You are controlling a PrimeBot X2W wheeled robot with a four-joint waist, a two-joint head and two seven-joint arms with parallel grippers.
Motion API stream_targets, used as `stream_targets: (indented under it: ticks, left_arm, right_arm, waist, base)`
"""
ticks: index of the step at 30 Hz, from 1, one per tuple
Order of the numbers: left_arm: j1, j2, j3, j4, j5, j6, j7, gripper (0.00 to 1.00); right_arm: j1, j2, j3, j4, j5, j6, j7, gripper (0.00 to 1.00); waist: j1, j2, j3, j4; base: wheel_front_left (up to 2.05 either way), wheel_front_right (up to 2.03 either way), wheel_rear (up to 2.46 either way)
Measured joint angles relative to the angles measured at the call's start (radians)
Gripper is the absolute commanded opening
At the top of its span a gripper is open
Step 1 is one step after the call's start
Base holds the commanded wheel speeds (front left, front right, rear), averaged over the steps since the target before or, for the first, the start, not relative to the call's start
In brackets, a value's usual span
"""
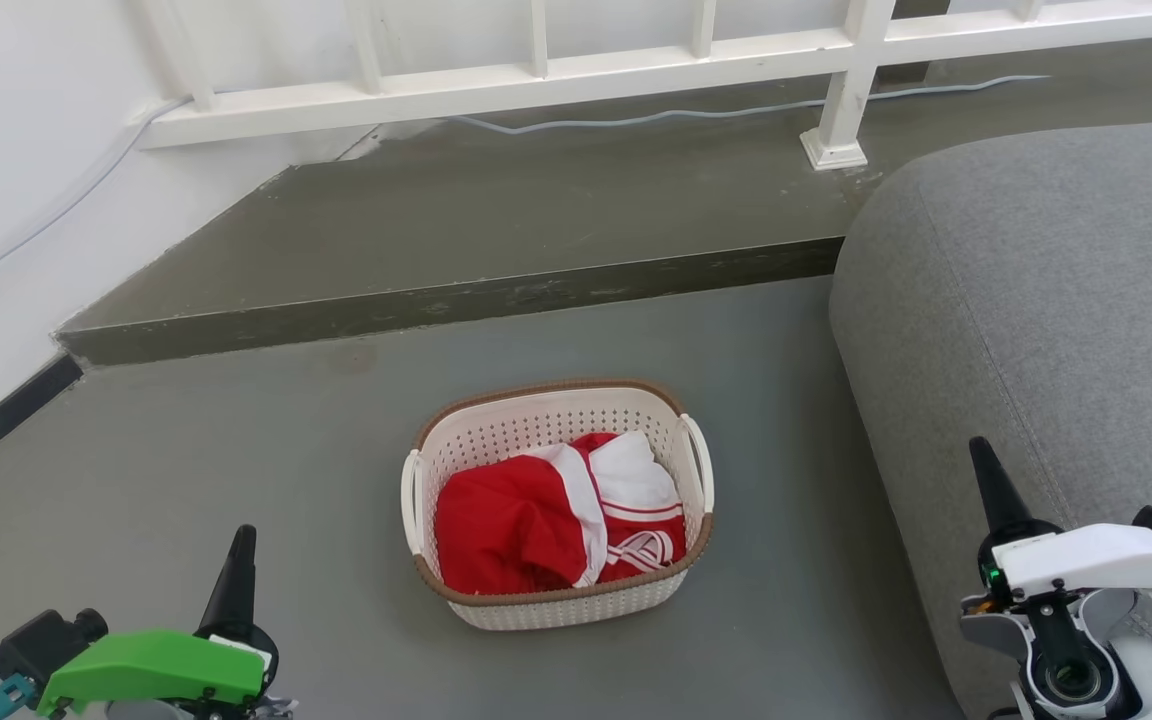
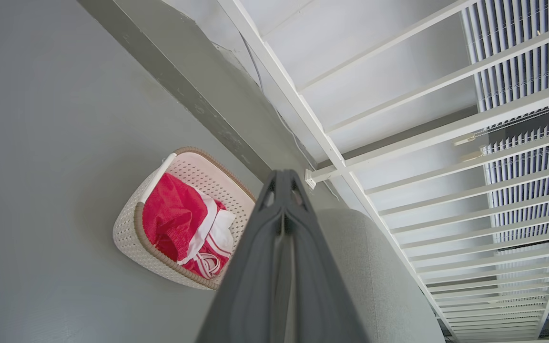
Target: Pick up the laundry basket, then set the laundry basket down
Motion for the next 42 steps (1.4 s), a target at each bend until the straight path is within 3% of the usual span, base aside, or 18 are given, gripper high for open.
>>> stream_targets:
  ticks: [36, 42]
  left_arm:
    - [-0.074, 0.002, 0.091, 0.088, -0.425, -0.078, 0.086, 0.00]
    - [-0.078, 0.002, 0.095, 0.098, -0.440, -0.079, 0.088, 0.00]
  right_arm:
    - [-0.038, 0.000, -0.117, 0.019, 0.441, 0.080, 0.090, 0.00]
    - [-0.041, 0.000, -0.125, 0.022, 0.460, 0.088, 0.098, 0.00]
  waist:
    - [0.0000, 0.0000, -0.015, -0.001]
    - [0.0000, 0.0000, -0.015, -0.001]
  base:
    - [0.00, 0.00, 0.00]
    - [0.00, 0.00, 0.00]
